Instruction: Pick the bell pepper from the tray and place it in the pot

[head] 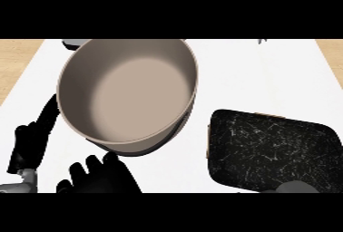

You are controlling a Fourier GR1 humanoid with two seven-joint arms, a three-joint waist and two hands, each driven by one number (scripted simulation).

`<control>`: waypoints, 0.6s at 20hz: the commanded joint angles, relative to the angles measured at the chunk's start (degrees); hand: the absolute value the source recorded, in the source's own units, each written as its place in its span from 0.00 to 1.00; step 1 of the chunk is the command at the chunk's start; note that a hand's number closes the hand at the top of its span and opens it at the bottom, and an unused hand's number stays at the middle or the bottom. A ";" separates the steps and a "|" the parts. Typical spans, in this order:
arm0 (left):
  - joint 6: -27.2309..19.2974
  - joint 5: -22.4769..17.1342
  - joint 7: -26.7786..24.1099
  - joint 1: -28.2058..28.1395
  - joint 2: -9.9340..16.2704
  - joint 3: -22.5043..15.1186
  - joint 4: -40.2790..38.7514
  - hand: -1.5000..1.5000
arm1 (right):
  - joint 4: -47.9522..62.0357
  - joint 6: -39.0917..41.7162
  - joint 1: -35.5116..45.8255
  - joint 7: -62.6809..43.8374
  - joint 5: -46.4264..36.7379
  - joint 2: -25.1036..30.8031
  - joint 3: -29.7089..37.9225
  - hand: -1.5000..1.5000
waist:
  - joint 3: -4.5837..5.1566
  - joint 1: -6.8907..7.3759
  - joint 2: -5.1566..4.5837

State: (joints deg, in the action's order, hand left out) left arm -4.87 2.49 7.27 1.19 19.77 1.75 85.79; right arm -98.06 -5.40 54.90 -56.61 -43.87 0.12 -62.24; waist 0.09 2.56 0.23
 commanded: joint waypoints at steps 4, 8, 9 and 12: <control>0.70 -0.48 0.91 -2.15 0.11 0.72 2.58 0.50 | 7.44 -9.99 12.15 -1.37 8.47 -0.11 7.66 1.00 | 0.01 0.23 -0.14; 0.16 0.62 0.64 -2.12 -0.77 0.38 2.94 0.50 | 17.37 -13.43 15.18 7.67 12.92 -0.12 11.38 1.00 | -0.02 -0.47 -0.35; -0.49 1.33 -3.10 -1.39 -1.70 0.63 -1.35 0.50 | 18.15 -16.13 16.99 5.73 13.98 -0.12 9.28 1.00 | 0.03 -0.40 -0.40; 0.02 1.33 2.21 -0.24 -1.52 -0.50 2.93 0.50 | 28.05 -18.44 18.70 14.62 18.83 -0.12 12.89 1.00 | -0.01 0.43 -0.61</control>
State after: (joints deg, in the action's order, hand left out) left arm -5.13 3.59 6.94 0.66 18.62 2.05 86.58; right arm -78.22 -20.01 69.55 -47.03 -30.48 0.03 -51.90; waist 0.09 2.36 -0.25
